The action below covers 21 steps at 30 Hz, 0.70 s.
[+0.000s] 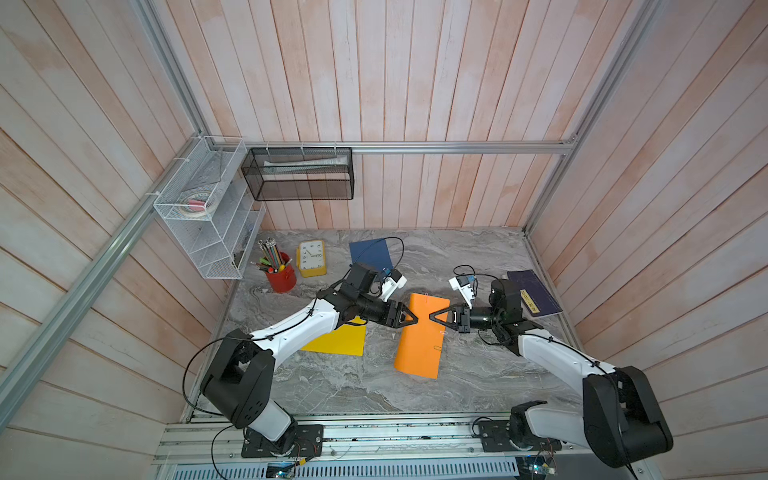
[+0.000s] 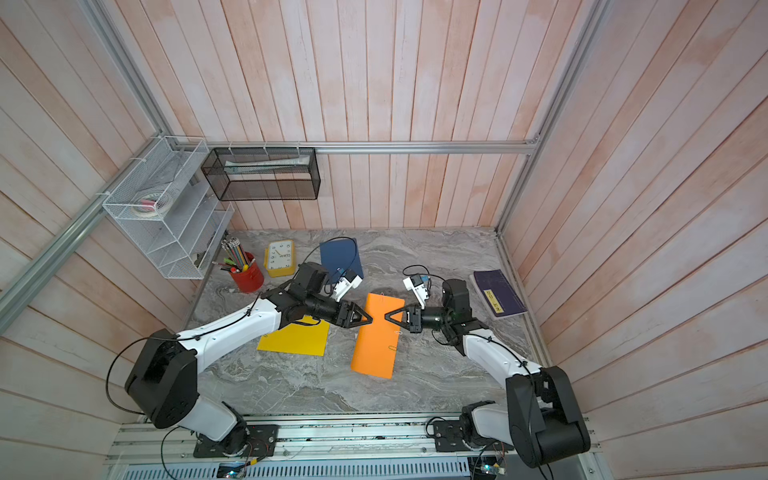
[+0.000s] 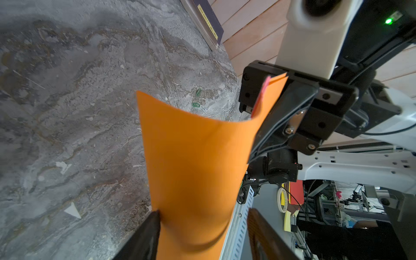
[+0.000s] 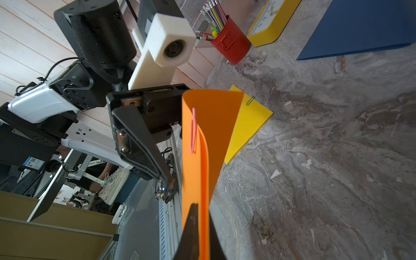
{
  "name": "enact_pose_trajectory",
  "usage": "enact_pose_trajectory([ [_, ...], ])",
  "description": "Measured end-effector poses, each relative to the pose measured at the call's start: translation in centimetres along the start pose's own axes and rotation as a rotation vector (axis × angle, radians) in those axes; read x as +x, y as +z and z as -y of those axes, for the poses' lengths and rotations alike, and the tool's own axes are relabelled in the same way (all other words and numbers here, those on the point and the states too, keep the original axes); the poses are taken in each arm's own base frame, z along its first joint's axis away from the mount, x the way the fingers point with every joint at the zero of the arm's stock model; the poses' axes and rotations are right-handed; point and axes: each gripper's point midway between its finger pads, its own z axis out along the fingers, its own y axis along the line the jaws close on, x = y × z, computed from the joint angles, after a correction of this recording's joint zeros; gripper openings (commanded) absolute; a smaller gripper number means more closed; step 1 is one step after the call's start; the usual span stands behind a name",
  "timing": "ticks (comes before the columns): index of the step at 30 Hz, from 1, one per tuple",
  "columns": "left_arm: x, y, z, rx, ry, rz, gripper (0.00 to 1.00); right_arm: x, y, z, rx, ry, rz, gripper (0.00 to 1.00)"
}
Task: Unclip the paperclips from the documents
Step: Pick up the document from the center of the board.
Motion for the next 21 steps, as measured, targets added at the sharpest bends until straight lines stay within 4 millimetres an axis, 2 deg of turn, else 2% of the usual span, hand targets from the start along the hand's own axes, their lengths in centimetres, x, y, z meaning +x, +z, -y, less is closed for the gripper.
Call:
enact_pose_trajectory([
  [6,-1.1,-1.6,-0.1,-0.004,0.041,0.065,0.70,0.1,-0.3,-0.7,0.001,-0.003,-0.003,0.00],
  [14,-1.1,-2.3,-1.2,-0.012,0.057,0.102,0.72,-0.2,-0.7,-2.1,-0.010,-0.017,-0.004,0.00],
  [21,-1.2,-2.8,-1.1,0.014,0.089,0.135,0.74,-0.4,-1.0,-3.5,-0.038,-0.032,-0.005,0.00],
])
